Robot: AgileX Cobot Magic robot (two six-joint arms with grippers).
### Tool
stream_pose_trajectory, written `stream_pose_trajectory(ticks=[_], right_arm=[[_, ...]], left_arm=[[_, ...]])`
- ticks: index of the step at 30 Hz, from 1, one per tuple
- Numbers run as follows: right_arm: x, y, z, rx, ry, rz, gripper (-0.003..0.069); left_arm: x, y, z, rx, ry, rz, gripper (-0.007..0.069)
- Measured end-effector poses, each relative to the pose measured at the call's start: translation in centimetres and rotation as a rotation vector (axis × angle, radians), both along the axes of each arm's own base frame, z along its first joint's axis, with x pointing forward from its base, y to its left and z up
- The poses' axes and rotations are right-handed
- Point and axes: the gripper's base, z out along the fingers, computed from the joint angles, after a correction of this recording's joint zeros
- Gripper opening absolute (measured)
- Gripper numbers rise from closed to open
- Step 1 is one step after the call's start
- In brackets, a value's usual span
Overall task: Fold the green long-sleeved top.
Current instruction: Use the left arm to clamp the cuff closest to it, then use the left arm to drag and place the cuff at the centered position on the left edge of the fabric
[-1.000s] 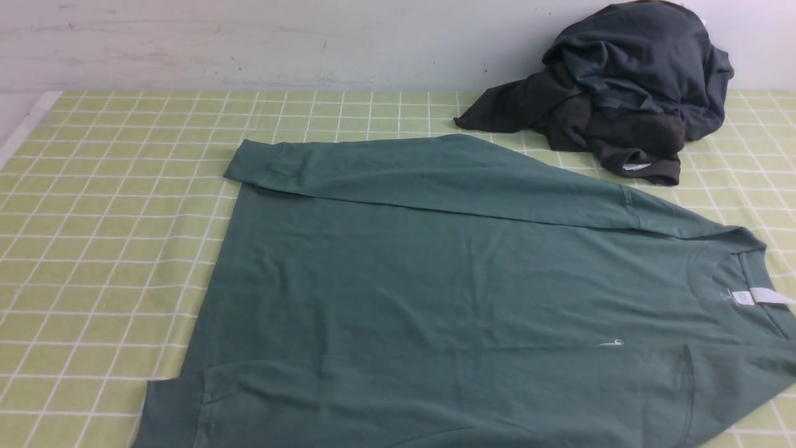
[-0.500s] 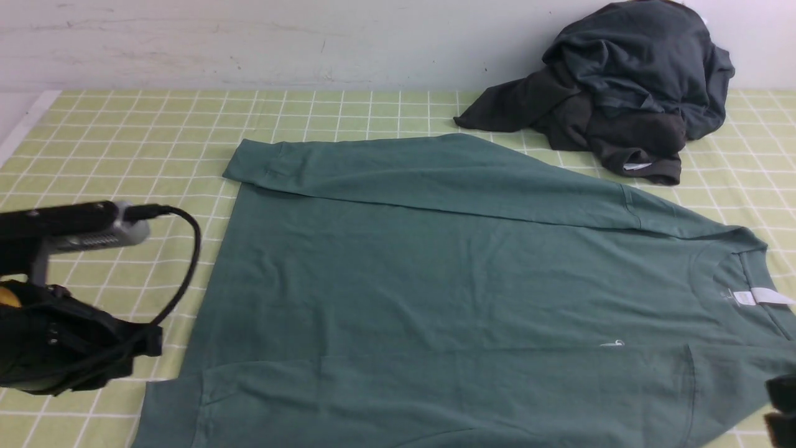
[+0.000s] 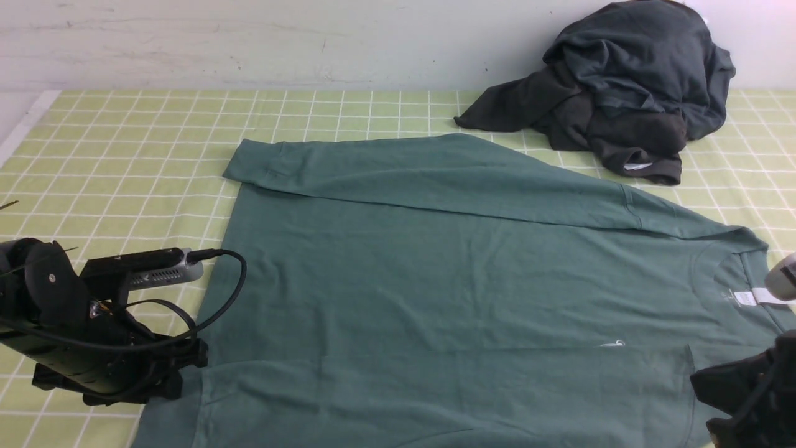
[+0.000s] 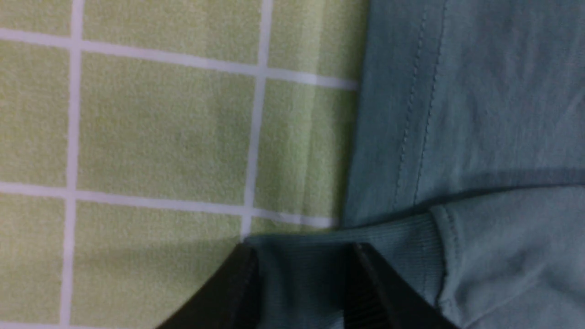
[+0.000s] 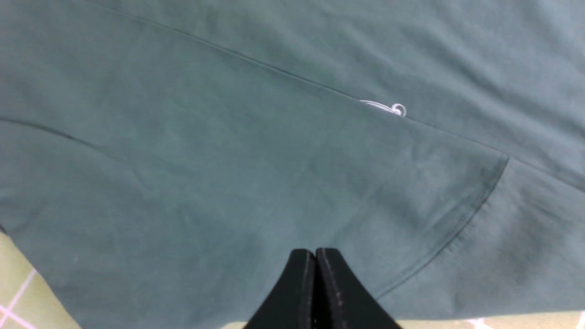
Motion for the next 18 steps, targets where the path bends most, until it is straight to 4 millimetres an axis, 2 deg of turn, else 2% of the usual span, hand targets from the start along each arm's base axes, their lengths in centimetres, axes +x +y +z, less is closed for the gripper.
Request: stream_pose_trajectory(ticks=[1,3,4,10,14,18], right_arm=[[0.0,0.0,0.0,-0.001,-0.004,0.005,-0.0014],[0.0,0.0,0.0,0.0,-0.004,0.006,-0.0014],[0.0,0.0,0.0,0.0,-0.004,0.007,-0.0014],[0.0,0.0,0.0,0.0,-0.005,0.008,-0.0014],[0.0,0.1,0.0,0.0,-0.005,0.01,-0.0014],[0.0,0.1,0.0,-0.001,-0.007,0.011,-0.0014]], left_arm=[[0.1,0.0,0.0,-0.004,-0.002,0.005,0.0152],[0.1,0.0,0.0,-0.006,-0.004,0.007,0.0106],[0.2,0.0,0.0,-0.007,-0.006,0.006,0.0048],[0.7,-0.8,2.3,-0.002,-0.054,-0.053,0.0027],[2.0,-2.4,7.7,0.002,-0.231,-0.151,0.0027],[3.6,-3.2,11.1,0.017,-0.358,-0.199,0.0027]])
